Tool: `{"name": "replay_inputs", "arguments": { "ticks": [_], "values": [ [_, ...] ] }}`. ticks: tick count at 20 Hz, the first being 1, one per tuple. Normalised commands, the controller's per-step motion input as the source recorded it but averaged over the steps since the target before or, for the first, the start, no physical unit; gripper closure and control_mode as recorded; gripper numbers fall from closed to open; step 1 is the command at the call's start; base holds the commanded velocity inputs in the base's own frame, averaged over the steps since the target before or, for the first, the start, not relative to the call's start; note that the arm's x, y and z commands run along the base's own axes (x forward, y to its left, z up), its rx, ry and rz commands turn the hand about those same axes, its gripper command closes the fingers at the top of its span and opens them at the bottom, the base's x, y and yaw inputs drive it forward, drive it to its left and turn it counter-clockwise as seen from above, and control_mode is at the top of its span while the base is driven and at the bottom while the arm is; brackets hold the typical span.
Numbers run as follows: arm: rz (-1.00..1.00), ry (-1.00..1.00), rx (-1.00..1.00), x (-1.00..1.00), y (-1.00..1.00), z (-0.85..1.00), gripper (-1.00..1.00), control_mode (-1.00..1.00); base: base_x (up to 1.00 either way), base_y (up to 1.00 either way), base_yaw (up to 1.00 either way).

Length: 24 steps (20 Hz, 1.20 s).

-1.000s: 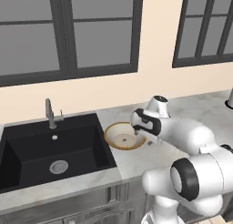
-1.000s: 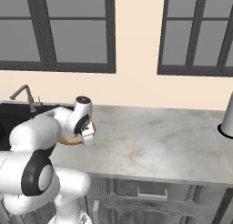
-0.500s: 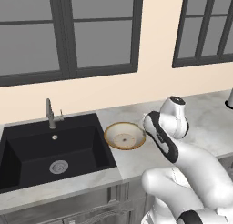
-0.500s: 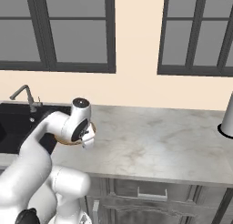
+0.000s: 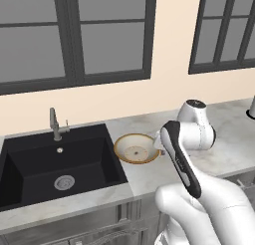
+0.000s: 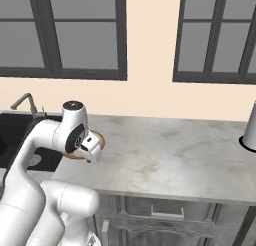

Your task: Pick the cup and bowl from the counter and place them on the counter next to the sink.

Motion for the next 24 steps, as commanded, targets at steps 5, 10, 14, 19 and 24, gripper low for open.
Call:
{"name": "replay_inputs", "arguments": {
  "ticks": [5,10,14,19,24],
  "values": [
    [0.37,0.01,-0.13,-0.61,0.00,0.40,-1.00,-1.00,0.00,0.00,0.00],
    [0.33,-0.05,-0.01,-0.80,0.00,0.26,-1.00,-1.00,0.00,0.00,0.00],
    [0.27,-0.10,0.00,-0.63,-0.01,0.03,-1.00,-1.00,0.00,0.00,0.00],
    [0.15,-0.16,0.00,-0.33,0.00,0.00,-1.00,-1.00,0.00,0.00,0.00],
    [0.02,-0.06,0.00,-0.08,0.00,0.00,-1.00,-1.00,0.00,0.00,0.00]
  ]
}}
